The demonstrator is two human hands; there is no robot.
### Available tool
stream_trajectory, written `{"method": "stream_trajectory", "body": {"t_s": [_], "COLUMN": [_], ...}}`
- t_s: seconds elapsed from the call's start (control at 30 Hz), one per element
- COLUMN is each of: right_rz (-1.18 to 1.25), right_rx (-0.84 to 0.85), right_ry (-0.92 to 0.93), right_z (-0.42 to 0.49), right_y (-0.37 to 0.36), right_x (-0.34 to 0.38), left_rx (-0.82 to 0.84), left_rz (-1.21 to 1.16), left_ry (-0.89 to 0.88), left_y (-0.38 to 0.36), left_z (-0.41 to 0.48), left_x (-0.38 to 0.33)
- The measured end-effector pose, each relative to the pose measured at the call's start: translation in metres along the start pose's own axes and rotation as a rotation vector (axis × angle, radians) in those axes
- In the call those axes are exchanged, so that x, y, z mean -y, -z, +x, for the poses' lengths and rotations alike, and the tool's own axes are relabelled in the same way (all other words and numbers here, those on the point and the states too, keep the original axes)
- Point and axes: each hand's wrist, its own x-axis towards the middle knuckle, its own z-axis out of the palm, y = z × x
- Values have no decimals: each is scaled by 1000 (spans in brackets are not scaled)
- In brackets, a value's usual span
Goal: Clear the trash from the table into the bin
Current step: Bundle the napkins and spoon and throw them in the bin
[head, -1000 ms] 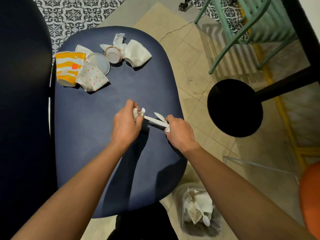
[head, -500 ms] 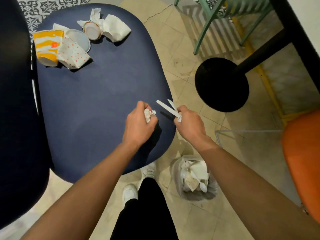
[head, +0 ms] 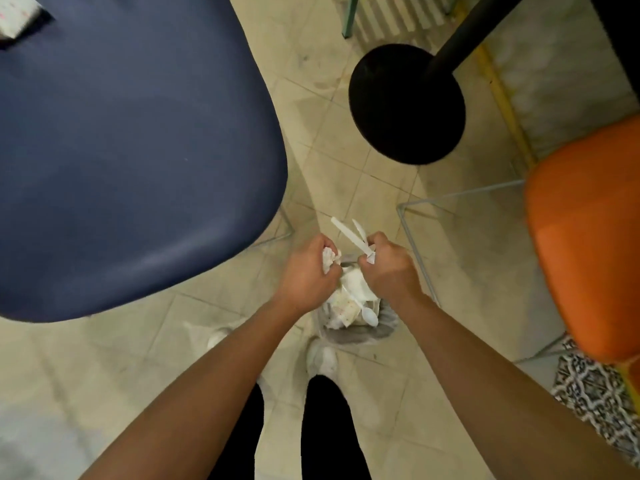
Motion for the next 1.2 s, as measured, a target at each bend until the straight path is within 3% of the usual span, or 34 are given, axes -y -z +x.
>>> {"method": "stream_trajectory", "body": {"t_s": [0.13, 0.3, 0.4, 0.7, 0.93, 1.2], "right_rz": [86, 75, 63, 82, -227, -85], "right_rx": [60, 149, 189, 232, 180, 214], "right_ry": [-49, -55, -41, 39, 230, 288], "right_z": [6, 18, 30, 59, 62, 58], "right_y": [-40, -92, -119, -183, -200, -195], "right_x": [-62, -112, -129, -145, -167, -179], "left_rx": [72, -31, -11, 237, 206, 161], "left_rz": [-82, -202, -211, 269, 472, 534], "left_ry": [175, 290, 316, 177, 178, 155], "left_y": [-69, -128, -154, -206, -220, -223], "left_z": [9, 16, 21, 31, 50, 59], "left_x": [29, 71, 95, 136, 150, 155]}}
